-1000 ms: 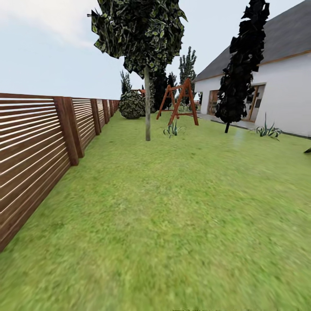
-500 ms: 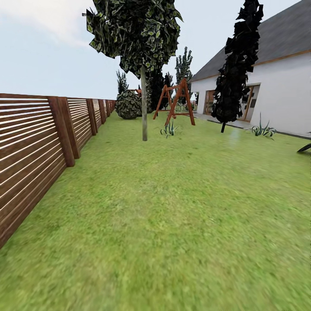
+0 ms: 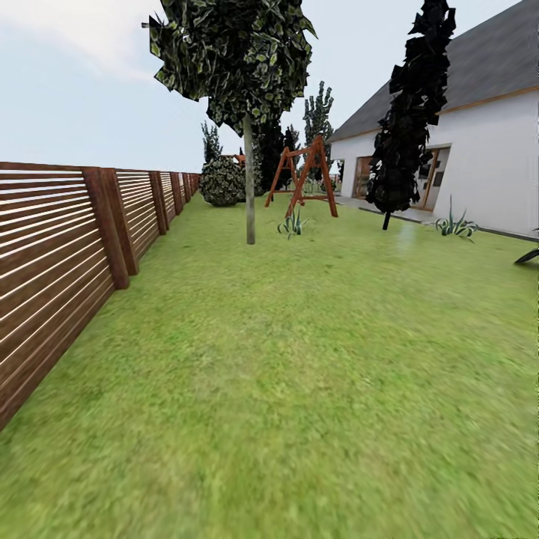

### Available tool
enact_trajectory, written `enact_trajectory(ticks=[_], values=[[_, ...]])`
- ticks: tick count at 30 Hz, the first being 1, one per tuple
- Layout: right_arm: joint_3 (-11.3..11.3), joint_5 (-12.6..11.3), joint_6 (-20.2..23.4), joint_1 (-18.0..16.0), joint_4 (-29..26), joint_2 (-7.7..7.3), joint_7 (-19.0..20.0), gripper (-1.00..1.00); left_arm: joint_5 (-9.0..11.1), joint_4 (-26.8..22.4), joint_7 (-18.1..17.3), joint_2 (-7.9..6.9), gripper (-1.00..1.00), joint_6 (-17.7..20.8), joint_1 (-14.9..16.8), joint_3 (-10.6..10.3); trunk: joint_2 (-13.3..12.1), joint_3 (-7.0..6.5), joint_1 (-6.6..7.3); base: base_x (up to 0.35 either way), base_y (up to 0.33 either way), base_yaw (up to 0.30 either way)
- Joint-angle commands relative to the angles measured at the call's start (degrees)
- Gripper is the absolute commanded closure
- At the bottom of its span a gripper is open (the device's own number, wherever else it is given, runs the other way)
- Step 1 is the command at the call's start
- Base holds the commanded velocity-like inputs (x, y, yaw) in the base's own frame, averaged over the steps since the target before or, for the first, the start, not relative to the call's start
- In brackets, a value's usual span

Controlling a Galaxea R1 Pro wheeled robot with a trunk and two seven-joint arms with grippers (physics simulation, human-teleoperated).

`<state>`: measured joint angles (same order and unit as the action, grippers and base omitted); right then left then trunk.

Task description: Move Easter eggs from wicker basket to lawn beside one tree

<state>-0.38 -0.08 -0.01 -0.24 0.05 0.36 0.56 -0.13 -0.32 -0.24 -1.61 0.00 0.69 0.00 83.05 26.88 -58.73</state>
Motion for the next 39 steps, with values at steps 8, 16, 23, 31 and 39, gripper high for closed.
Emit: enact_trajectory(ticks=[8, 16, 23, 31, 39], values=[[-0.3, -0.1, 0.0, 0.0, 0.0, -0.21, 0.0, -1.0, 0.0, 0.0, 0.0, -0.01, -1.0, 0.0, 0.0, 0.0, 0.0, 0.05, 0.0, 0.0, 0.0, -0.207], [-0.3, -0.2, 0.0, 0.0, 0.1, -0.26, 0.0, -1.0, 0.0, 0.0, 0.0, 0.02, -1.0, 0.0, 0.0, 0.0, 0.0, 0.05, 0.0, 0.0, 0.0, -0.285], [-0.2, -0.2, 0.0, 0.0, 0.2, -0.36, 0.0, -1.0, 0.0, 0.0, 0.0, 0.02, -1.0, 0.0, 0.0, 0.0, 0.0, 0.05, 0.0, 0.0, 0.0, -0.293], [-0.2, -0.2, 0.0, 0.0, 0.2, -0.43, 0.1, -1.0, 0.0, 0.0, 0.0, 0.02, -1.0, 0.0, 0.0, 0.0, 0.0, 0.05, 0.0, 0.0, 0.0, -0.294], [-0.2, -0.2, 0.0, 0.0, 0.2, -0.39, 0.1, -1.0, 0.0, 0.0, 0.0, 0.02, -1.0, 0.0, 0.0, 0.0, 0.0, 0.05, 0.0, 0.0, 0.0, -0.294]])
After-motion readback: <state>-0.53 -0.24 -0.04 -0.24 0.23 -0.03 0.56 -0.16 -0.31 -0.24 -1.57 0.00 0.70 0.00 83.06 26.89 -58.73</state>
